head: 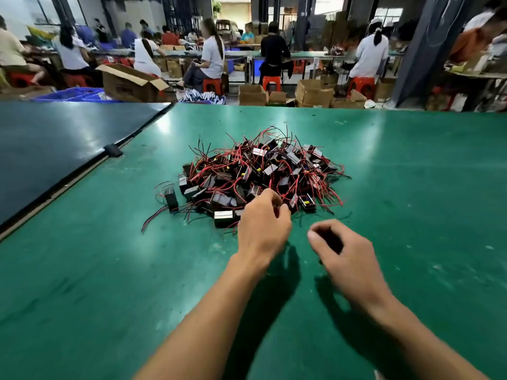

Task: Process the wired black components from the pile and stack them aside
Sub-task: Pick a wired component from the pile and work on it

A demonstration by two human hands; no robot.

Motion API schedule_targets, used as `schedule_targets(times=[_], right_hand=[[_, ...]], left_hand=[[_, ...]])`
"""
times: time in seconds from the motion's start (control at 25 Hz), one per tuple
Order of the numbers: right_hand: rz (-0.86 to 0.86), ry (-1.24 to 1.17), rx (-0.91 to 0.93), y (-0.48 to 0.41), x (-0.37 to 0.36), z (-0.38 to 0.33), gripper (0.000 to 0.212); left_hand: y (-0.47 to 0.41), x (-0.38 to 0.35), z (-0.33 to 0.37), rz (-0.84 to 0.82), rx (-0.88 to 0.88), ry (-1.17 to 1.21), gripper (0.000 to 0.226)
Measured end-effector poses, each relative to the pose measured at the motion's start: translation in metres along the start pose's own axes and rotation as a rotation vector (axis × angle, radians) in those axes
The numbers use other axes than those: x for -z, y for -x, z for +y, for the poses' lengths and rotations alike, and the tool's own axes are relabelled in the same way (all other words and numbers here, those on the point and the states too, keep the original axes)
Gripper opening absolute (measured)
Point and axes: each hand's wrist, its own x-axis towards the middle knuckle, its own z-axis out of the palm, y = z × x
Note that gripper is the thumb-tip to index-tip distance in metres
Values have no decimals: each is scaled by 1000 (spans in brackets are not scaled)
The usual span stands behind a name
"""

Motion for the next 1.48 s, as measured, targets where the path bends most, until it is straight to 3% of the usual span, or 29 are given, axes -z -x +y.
schedule_targets(times=[0.16,0.32,0.44,0.52,0.68,0.8,0.96,1.04,1.32,1.4,1.48], right_hand=[[23,208,-290,-67,-31,47,6],[-40,440,-298,-74,-40,78,14],[2,351,-335,-82,-37,82,14],[28,277,-344,-82,-35,82,14],[4,244,-330,-78,-34,80,15],[10,162,-310,-75,-30,78,14],[-195,-496,-470,-71,-27,66,18],[-311,-632,-503,-67,-32,60,19],[-458,-215,-247,-64,-33,60,63],[-381,-126,-172,-63,-34,61,57],[-253,-213,-181,-65,-28,63,43]], left_hand=[[-6,-21,-37,-52,-100,-317,23],[-7,-27,-51,-29,-149,-373,53],[-7,-34,-50,-109,-169,-466,59],[-7,-37,-48,-113,-153,-465,52],[-5,-31,-41,-8,-192,-302,28],[2,-27,-34,40,-168,-144,35],[5,-26,-32,-1,-18,64,33],[6,-26,-35,-42,12,75,28],[1,-25,-39,22,61,141,21],[-3,-23,-40,64,89,196,18],[-6,-21,-41,85,142,272,14]])
